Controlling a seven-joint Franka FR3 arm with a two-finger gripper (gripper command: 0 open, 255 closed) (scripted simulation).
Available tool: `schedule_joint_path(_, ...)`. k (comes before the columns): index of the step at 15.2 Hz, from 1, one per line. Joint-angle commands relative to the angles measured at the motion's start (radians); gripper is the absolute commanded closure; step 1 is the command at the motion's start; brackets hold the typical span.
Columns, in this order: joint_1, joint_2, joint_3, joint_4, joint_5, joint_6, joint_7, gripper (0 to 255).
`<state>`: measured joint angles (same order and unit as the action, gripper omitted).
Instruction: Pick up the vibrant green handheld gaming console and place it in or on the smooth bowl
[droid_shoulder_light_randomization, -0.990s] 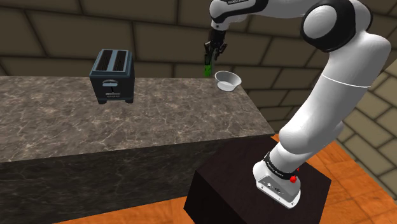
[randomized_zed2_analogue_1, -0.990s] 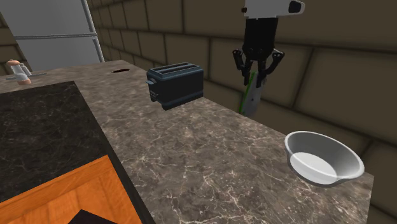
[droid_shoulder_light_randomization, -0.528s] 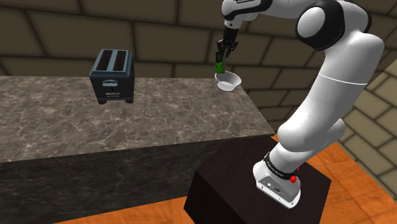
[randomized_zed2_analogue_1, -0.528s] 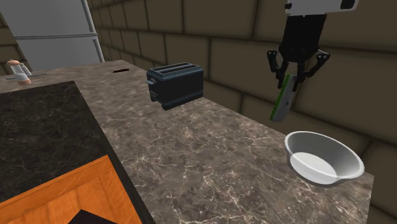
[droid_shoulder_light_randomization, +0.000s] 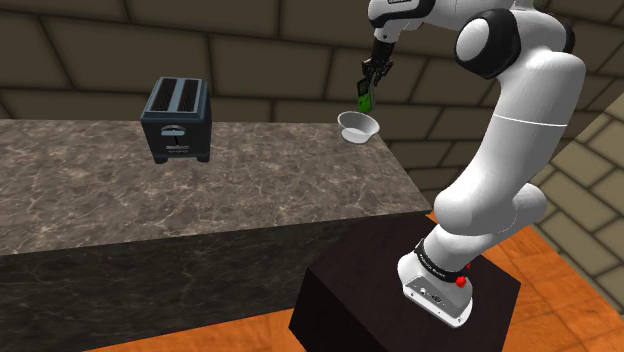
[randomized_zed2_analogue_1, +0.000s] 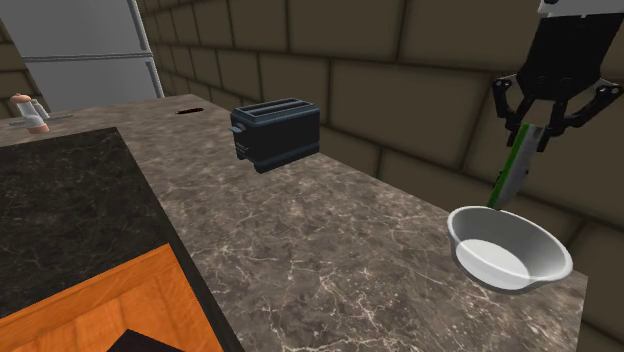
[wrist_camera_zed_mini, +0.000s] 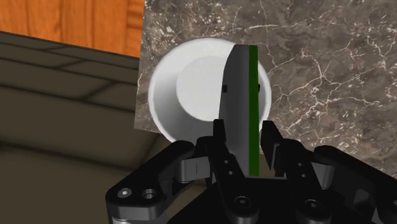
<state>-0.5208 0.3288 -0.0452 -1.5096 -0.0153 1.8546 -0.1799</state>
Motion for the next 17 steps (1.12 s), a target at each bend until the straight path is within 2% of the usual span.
schedule_joint_path(1,-0.024,0.034,-0.01,0.054,0.006,-0.018,-0.036,255)
schedule_joint_path(17,-0.024,0.074,-0.009,-0.104,0.007,0.18,-0.033,255)
